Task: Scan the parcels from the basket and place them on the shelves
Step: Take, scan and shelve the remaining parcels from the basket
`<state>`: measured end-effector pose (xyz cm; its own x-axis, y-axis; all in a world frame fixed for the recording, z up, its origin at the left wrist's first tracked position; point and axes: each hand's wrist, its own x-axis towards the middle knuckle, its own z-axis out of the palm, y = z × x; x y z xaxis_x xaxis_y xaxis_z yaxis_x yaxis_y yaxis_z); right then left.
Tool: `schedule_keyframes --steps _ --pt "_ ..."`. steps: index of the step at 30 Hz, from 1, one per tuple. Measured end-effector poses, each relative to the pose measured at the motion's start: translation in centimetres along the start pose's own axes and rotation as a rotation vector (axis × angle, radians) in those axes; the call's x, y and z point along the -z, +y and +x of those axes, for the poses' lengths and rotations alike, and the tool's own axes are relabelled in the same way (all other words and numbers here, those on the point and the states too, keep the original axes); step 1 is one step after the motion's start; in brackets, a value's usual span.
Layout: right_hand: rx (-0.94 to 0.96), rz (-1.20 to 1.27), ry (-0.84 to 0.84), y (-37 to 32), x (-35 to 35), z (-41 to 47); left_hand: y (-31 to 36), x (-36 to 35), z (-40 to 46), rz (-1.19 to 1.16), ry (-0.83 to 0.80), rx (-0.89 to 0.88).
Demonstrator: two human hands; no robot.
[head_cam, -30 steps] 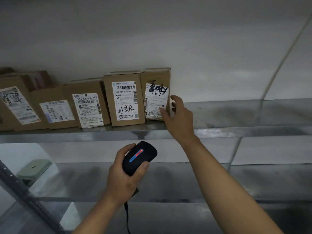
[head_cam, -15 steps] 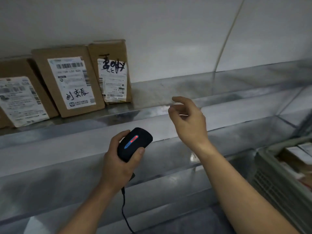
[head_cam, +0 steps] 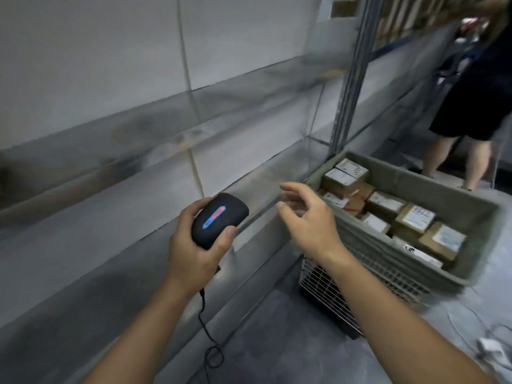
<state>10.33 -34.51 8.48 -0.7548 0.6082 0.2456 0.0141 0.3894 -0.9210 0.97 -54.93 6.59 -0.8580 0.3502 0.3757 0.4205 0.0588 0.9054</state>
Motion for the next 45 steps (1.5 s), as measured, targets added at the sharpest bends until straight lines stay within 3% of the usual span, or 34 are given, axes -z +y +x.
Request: schedule_keyframes --steps 9,20,45 --pt "-0.113 0.003 0.171 5.6 12.4 1.5 2.1 -14.9 3.3 -0.036 -0.263 -0.037" --pt "-0.302 -0.054 0.221 13.0 23.0 2.5 2.0 -29.0 5.7 -0.014 -0.435 -0.054" --pt "-0.551 -0.121 0.223 24.5 20.5 21.2 -8.9 -37.7 21.5 -0.030 -0.430 0.091"
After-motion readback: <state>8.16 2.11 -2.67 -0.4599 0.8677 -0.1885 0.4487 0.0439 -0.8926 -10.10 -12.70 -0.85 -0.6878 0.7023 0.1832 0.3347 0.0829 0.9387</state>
